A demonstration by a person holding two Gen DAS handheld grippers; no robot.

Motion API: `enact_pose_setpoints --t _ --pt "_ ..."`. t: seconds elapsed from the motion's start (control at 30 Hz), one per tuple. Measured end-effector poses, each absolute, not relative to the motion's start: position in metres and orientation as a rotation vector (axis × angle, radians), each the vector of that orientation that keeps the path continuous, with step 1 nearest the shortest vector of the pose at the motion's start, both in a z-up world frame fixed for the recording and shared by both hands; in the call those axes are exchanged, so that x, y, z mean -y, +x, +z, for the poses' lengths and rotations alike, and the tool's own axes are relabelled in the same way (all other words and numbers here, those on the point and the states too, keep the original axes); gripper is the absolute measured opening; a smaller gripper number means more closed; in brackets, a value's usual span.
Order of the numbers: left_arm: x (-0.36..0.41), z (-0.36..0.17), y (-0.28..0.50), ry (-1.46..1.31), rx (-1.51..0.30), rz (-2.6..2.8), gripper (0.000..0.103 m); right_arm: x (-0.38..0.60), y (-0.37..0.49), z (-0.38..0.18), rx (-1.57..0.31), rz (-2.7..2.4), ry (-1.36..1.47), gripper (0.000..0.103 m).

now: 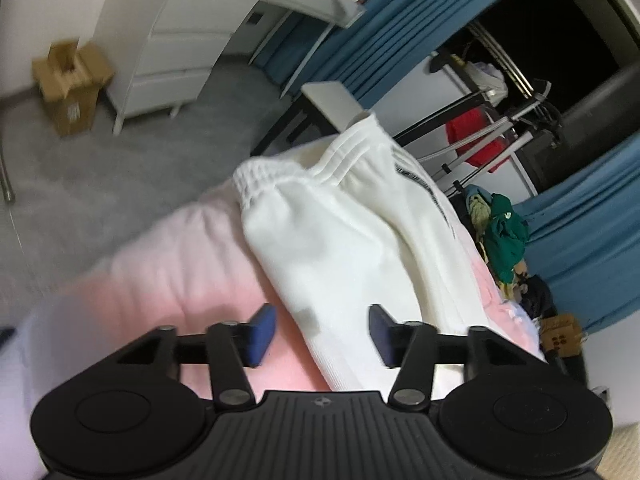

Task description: Fold clothes

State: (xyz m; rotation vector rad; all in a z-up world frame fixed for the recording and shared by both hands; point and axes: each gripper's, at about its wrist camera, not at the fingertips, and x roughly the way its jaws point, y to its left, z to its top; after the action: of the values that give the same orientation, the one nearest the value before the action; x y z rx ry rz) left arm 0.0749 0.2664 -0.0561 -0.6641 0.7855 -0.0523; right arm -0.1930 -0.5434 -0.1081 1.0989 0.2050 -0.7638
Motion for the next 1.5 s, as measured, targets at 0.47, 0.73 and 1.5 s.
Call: enact_pose_setpoints --t 0.47,0.73,1.5 --pt "-0.127 -0.005 0.062 -0.299 -0.669 -0.186 0.08 0.484 -0.018 -0.092 -0.362 -0.384 1.402 0.058" --pt "-0.058 -0.056 0.084 -0.231 -0.735 -0.251 0.08 0.496 0.04 -0.159 -0.412 -0.462 1.475 0.056" --pt "-0.052 -0.086 0.103 -0.181 -0.744 -0.216 0.08 0.508 0.048 -0.127 -0.352 -0.534 1.193 0.011"
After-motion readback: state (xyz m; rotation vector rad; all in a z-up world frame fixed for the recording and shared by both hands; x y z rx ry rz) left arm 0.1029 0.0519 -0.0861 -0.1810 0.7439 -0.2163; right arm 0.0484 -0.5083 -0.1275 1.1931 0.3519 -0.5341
